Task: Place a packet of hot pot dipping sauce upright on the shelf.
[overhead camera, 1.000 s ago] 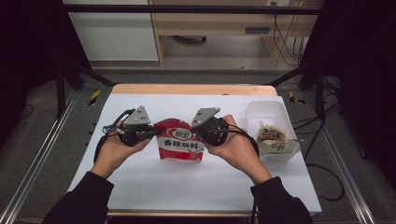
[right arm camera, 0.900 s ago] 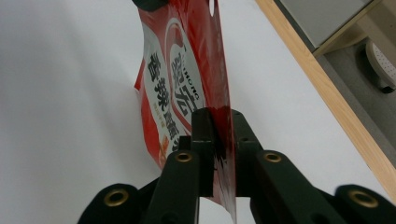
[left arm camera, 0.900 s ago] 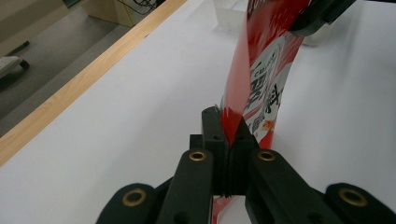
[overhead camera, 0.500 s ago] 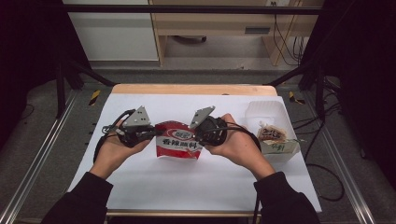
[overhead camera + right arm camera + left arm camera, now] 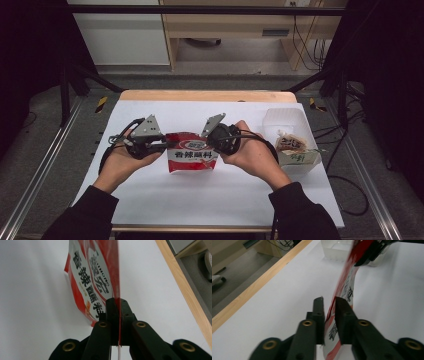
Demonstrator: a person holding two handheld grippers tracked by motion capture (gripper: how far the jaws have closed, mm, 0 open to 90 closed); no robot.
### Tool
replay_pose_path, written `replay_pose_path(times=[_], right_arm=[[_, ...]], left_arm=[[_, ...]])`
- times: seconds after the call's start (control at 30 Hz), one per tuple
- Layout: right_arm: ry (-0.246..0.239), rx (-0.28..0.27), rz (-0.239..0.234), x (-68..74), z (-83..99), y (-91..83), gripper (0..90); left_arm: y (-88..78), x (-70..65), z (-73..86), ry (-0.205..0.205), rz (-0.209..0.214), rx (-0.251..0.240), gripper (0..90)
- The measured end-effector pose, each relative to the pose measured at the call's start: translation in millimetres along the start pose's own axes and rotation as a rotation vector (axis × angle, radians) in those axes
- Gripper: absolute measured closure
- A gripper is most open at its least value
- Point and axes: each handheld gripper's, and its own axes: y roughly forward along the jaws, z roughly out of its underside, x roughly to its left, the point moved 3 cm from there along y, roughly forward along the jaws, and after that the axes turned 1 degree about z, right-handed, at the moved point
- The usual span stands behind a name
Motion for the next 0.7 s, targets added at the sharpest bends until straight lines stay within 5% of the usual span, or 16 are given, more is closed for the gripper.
replay_pose_path(times=[0.17,0.3,0.6,0.7], right_arm=[[-0.009,-0.007,0.003,-3.2,-4.4,-3.8,89.9],[-0.025,-0.008,0.015,-9.2,-5.3,-11.0,89.9],[-0.046,0.001,0.051,-26.7,-2.6,-28.1,90.0],[-0.053,0.004,0.062,-30.8,-0.2,-33.9,90.0]], left_arm=[[-0.7,-0.1,19.4,-0.037,-0.034,0.0,46.1],[-2.8,-0.1,39.7,-0.07,-0.063,0.01,33.8],[-5.5,-9.8,88.8,-0.144,-0.125,0.043,21.0],[-4.8,-14.6,107.7,-0.154,-0.179,0.067,16.6]])
